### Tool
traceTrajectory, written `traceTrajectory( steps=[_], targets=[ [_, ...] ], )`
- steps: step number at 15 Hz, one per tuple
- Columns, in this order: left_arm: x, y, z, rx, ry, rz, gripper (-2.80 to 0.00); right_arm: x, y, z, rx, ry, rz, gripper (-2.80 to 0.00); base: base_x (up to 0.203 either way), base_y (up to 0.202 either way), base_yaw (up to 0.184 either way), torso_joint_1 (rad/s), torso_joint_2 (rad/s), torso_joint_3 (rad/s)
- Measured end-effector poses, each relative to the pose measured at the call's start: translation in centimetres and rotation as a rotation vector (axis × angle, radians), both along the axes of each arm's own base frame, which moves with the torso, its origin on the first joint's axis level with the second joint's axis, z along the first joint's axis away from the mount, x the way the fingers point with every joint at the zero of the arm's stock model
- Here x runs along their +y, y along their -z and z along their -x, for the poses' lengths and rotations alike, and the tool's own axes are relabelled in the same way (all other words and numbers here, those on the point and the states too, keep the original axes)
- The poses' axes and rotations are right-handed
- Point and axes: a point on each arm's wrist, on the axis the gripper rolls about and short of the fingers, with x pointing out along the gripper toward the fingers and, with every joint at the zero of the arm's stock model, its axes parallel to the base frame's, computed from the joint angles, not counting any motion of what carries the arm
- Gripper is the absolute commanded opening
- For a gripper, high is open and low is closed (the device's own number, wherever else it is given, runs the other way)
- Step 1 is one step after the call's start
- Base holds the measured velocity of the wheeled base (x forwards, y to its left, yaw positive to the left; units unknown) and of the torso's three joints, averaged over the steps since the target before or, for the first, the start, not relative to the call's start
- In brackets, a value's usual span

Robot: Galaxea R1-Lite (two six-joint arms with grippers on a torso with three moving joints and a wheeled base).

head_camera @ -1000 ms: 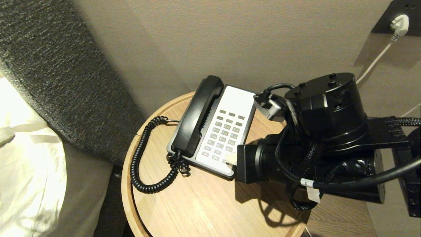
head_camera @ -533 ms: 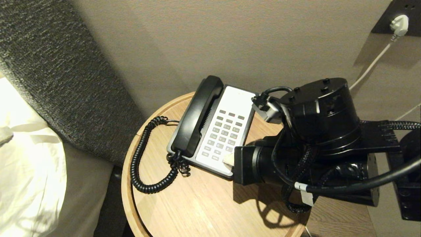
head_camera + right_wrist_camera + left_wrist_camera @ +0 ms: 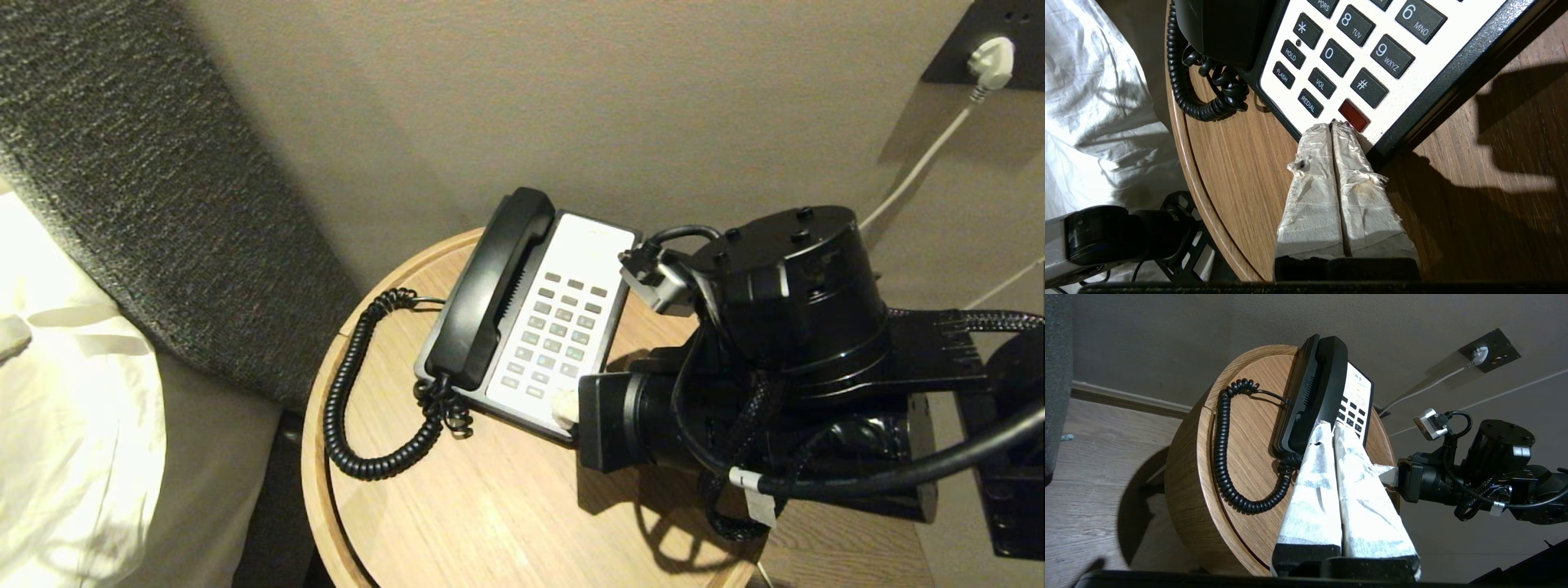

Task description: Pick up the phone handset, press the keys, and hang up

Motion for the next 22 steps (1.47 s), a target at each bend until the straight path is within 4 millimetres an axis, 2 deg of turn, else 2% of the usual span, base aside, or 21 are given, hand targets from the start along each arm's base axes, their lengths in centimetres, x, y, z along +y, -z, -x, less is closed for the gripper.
traceTrajectory(
  steps=[8, 11, 13, 15, 22],
  targets=[
    [-0.1, 0.0, -0.3, 0.008, -0.025, -0.001, -2.8, -1.5, -2.9, 1.0, -0.056, 0.006, -0.08, -2.8, 0.0, 0.0, 0.0, 0.0, 0.0, 0.0],
    [0.3, 1.0, -0.6, 0.045, -0.166, -0.006, -2.8, -2.3, -3.8, 1.4, -0.092, 0.039, -0.096, -2.8, 0.0, 0.0, 0.0, 0.0, 0.0, 0.0],
    [1.0, 2.3, -0.6, 0.085, -0.362, -0.007, -2.8, -2.5, -4.3, 1.5, -0.112, 0.043, -0.118, -2.8, 0.0, 0.0, 0.0, 0.0, 0.0, 0.0],
    [1.7, 4.2, 0.6, 0.106, -0.512, -0.021, -2.8, -2.5, -5.1, 1.5, -0.151, 0.04, -0.148, -2.8, 0.0, 0.0, 0.0, 0.0, 0.0, 0.0],
    [2.1, 13.0, 5.2, 0.142, -0.637, -0.265, -2.8, -3.5, -6.3, 1.4, -0.195, 0.061, -0.189, -2.8, 0.0, 0.0, 0.0, 0.0, 0.0, 0.0]
  ],
)
